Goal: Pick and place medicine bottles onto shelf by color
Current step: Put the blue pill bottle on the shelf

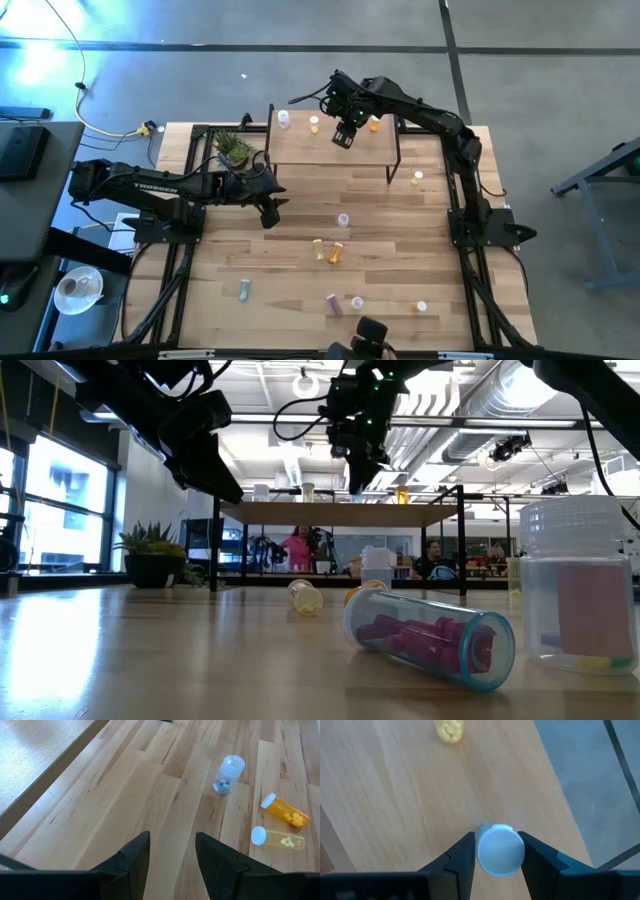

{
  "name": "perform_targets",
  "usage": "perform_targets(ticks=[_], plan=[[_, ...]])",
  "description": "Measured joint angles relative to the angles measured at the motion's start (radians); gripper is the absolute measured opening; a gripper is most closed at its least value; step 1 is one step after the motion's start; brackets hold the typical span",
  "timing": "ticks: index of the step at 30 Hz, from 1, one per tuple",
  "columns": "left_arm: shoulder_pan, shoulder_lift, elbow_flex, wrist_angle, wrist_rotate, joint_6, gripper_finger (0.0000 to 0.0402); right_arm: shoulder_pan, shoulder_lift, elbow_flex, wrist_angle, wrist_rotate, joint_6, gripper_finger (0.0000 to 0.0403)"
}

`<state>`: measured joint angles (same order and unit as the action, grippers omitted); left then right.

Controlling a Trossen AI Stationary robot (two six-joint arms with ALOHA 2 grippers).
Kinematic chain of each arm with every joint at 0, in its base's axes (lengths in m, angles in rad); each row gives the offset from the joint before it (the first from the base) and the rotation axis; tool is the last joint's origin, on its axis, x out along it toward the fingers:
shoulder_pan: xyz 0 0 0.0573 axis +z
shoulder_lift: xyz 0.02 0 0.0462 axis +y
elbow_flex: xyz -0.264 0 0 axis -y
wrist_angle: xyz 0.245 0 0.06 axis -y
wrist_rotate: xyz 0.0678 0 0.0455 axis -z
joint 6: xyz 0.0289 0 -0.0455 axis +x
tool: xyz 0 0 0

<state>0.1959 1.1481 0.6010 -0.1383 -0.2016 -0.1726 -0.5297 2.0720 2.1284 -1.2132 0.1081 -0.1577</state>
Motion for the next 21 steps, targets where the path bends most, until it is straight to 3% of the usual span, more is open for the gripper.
perform_targets(ticks=[9, 21], plan=[[0.000, 0.000, 0.000, 0.000, 0.000, 0.000, 0.0149, 0.000, -0.001, 0.000, -0.001, 0.064, -0.008, 0.0138], [0.000, 0.000, 0.000, 0.000, 0.000, 0.000, 0.0149, 0.000, -0.002, 0.021, -0.024, 0.067, -0.026, 0.0138]])
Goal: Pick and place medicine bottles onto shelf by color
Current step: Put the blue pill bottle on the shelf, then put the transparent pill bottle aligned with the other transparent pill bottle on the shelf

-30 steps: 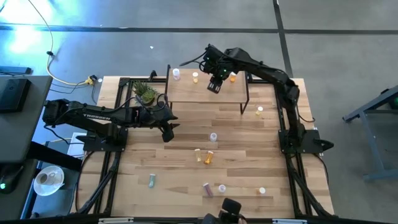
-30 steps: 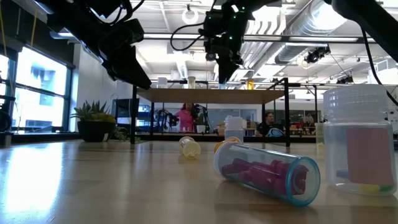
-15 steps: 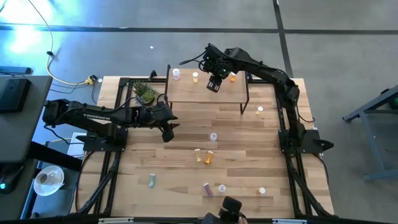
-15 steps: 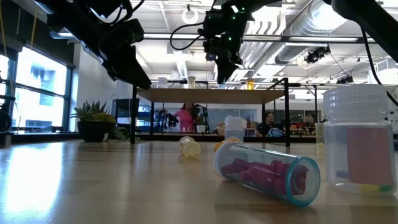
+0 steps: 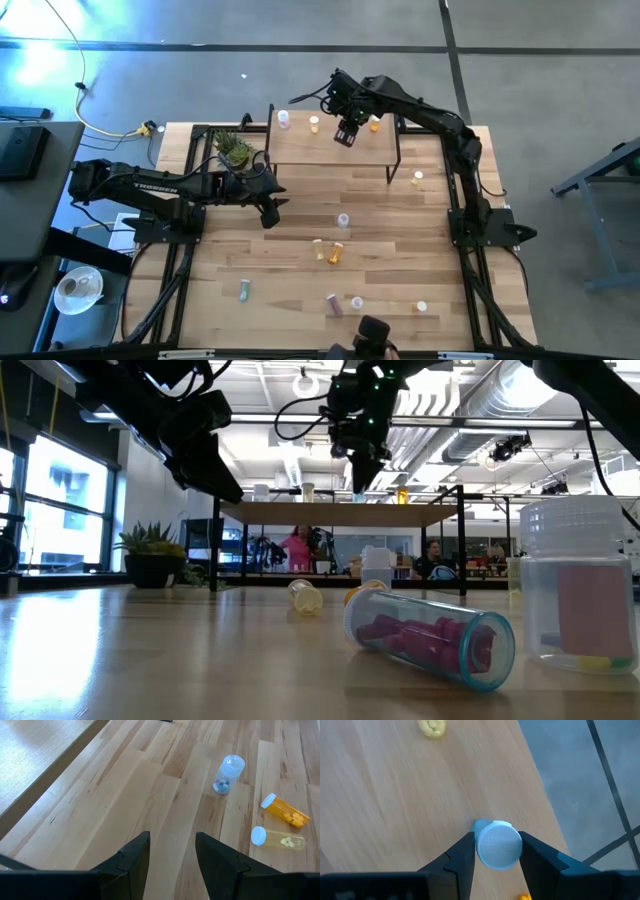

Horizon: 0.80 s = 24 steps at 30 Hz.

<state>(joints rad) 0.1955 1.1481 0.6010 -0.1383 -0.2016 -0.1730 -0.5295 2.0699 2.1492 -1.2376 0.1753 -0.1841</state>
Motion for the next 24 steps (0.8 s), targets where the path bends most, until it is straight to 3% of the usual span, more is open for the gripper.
perform_targets(ticks=[15, 24], plan=[[0.000, 0.000, 0.000, -0.017, 0.000, 0.000, 0.0149, 0.050, -0.002, 0.187, -0.160, -0.012, 0.010, 0.0138], [0.000, 0.000, 0.000, -0.024, 0.002, 0.000, 0.0149, 0.127, -0.002, 0.206, -0.323, -0.029, 0.016, 0.0138]])
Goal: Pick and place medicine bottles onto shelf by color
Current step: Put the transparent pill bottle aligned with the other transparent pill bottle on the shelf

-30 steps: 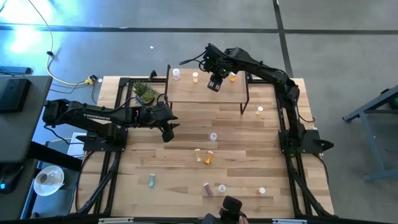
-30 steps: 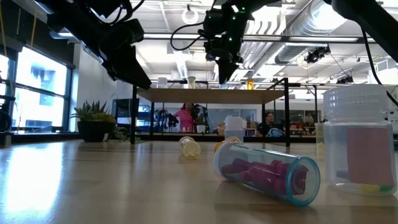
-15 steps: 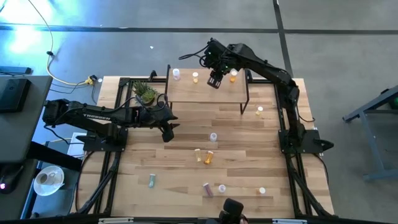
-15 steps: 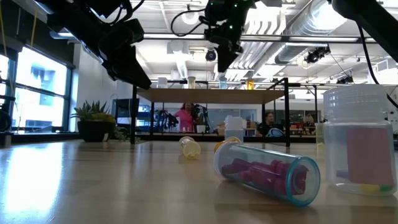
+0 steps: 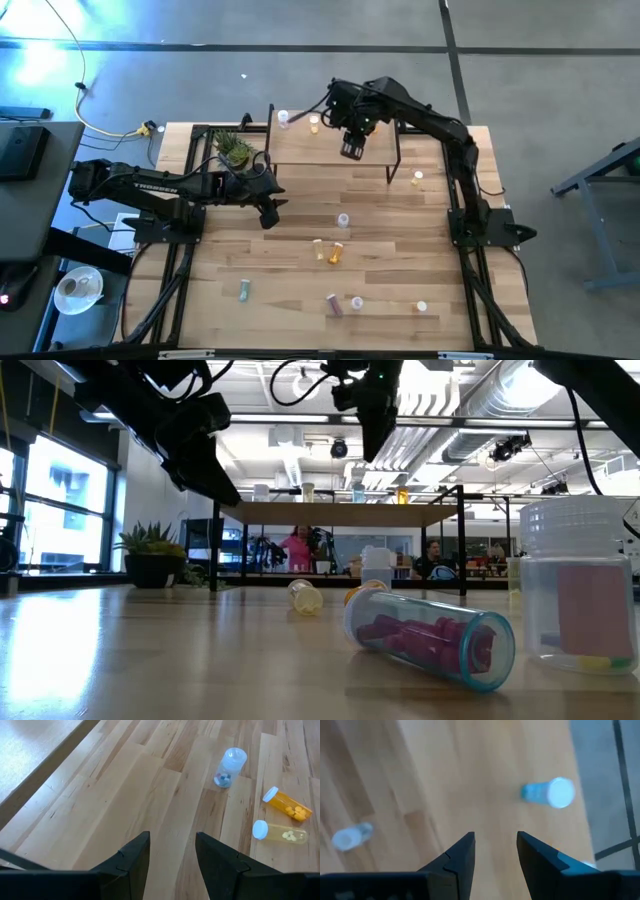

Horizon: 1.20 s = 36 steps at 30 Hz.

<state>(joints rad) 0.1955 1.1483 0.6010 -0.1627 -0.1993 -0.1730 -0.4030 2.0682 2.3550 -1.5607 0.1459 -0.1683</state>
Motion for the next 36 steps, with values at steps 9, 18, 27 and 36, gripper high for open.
perform_targets(ticks=[9, 18, 27, 36], plan=[[0.000, 0.000, 0.000, -0.007, 0.013, 0.000, 0.0149, 0.084, -0.105, -0.168, -0.004, -0.055, 0.035, 0.0138], [0.000, 0.000, 0.000, -0.006, 0.030, 0.000, 0.0151, 0.177, -0.352, -0.568, 0.172, -0.052, 0.176, 0.0138], [0.000, 0.000, 0.000, -0.005, 0.026, 0.000, 0.0196, 0.289, -0.639, -1.000, 0.489, -0.050, 0.362, 0.0138], [0.000, 0.000, 0.000, -0.002, -0.033, 0.000, 0.0260, 0.366, -0.786, -1.287, 0.760, -0.042, 0.554, 0.0138]])
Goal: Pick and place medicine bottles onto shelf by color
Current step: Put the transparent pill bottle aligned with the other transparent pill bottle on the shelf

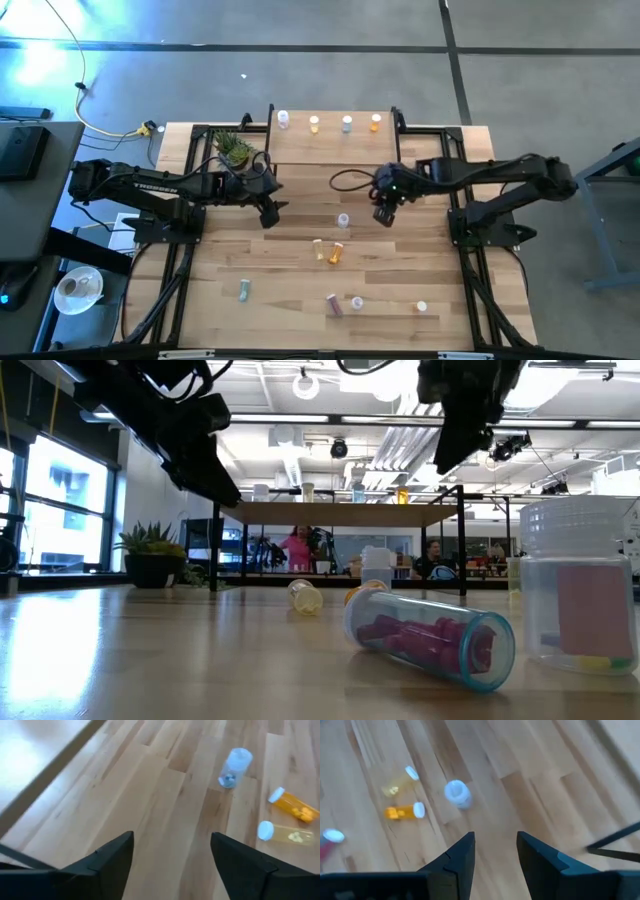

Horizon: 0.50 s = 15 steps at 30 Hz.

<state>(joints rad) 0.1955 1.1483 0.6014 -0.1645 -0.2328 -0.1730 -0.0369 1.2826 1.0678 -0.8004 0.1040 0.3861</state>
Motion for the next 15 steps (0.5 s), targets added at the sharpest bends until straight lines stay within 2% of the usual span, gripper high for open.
perform_targets(ticks=[8, 15], plan=[[0.000, 0.000, 0.000, 0.004, 0.024, 0.000, 0.0274, 0.058, -0.007, -0.206, 0.319, 0.006, 0.123, 0.0138], [0.000, 0.000, 0.000, 0.004, 0.047, 0.018, 0.0275, 0.073, -0.007, -0.342, 0.508, -0.008, 0.178, 0.0138]])
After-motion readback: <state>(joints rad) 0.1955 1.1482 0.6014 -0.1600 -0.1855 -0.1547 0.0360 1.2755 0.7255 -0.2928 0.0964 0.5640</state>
